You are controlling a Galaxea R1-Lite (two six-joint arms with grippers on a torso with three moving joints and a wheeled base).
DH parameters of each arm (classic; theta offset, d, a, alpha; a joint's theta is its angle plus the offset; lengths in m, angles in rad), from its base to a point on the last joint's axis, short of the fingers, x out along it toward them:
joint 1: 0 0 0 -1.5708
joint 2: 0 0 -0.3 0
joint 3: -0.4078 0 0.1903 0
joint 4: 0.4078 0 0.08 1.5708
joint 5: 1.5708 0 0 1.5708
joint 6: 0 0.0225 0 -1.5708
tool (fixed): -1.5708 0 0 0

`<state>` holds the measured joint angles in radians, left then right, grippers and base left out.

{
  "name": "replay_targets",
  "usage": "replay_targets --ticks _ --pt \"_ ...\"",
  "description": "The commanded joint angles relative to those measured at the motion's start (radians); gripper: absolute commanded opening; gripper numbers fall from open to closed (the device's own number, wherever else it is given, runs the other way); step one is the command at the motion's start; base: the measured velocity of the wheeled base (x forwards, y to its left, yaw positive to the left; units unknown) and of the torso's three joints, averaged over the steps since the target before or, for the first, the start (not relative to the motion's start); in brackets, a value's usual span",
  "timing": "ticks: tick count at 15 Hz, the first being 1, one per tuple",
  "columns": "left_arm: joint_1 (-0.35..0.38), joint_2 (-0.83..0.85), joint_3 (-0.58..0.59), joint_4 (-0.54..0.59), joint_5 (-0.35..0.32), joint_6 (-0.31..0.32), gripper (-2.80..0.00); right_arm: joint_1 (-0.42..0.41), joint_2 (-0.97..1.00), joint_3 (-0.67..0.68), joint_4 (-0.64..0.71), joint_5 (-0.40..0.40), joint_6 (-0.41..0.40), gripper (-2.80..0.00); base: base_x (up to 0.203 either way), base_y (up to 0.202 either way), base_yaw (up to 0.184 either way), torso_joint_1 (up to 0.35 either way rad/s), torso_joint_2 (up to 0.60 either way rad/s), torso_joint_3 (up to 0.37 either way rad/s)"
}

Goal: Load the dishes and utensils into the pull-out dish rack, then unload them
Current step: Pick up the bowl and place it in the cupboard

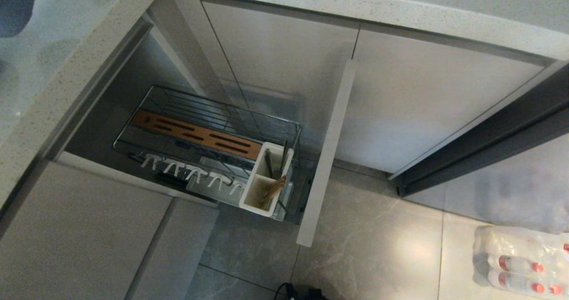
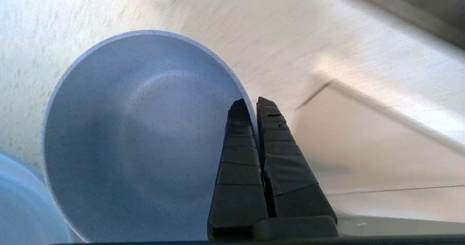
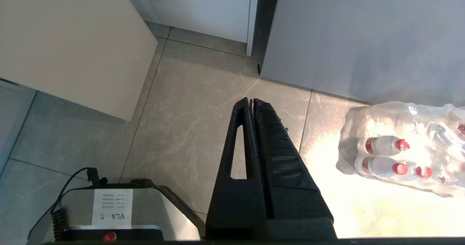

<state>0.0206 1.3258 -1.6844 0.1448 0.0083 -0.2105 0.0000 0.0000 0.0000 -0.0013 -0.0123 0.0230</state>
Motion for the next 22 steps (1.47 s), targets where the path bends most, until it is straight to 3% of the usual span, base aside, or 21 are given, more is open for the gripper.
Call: replay_targets --ticks 1,3,7,10,11,13,17,19,22 --pt "-0.035 -0.064 0.006 -0.005 0.005 -0.015 -2.80 0.000 0.001 0.000 0.000 0.000 0.000 -2.80 0.000 0.000 0.000 0.000 0.00 0.000" --pt "-0.052 -0.101 0.018 -0.063 0.016 -0.039 -2.80 0.000 0.002 0.000 0.000 0.000 0.000 -2.80 0.000 0.000 0.000 0.000 0.00 0.000" --pt "-0.155 -0.138 0.053 -0.113 0.160 -0.058 -2.80 0.000 0.000 0.000 0.000 0.000 0.000 -2.80 0.000 0.000 0.000 0.000 0.00 0.000" --pt "-0.256 -0.172 0.116 -0.133 0.146 -0.195 -2.80 0.000 0.002 0.000 0.000 0.000 0.000 -2.80 0.000 0.000 0.000 0.000 0.00 0.000" --pt "-0.274 -0.191 0.174 -0.165 0.122 -0.207 -2.80 0.000 0.001 0.000 0.000 0.000 0.000 -2.80 0.000 0.000 0.000 0.000 0.00 0.000" --pt "-0.306 -0.226 0.344 -0.333 0.081 -0.215 -2.80 0.000 0.000 0.000 0.000 0.000 0.000 -2.80 0.000 0.000 0.000 0.000 0.00 0.000" --pt "-0.358 -0.218 0.612 -0.924 0.044 -0.243 -2.80 0.000 0.002 0.000 0.000 0.000 0.000 -2.80 0.000 0.000 0.000 0.000 0.00 0.000" --pt "-0.397 -0.195 0.636 -1.055 0.034 -0.387 -2.80 0.000 0.000 0.000 0.000 0.000 0.000 -2.80 0.000 0.000 0.000 0.000 0.00 0.000" --pt "-0.476 -0.189 0.638 -1.075 0.033 -0.570 -2.80 0.000 0.001 0.000 0.000 0.000 0.000 -2.80 0.000 0.000 0.000 0.000 0.00 0.000"
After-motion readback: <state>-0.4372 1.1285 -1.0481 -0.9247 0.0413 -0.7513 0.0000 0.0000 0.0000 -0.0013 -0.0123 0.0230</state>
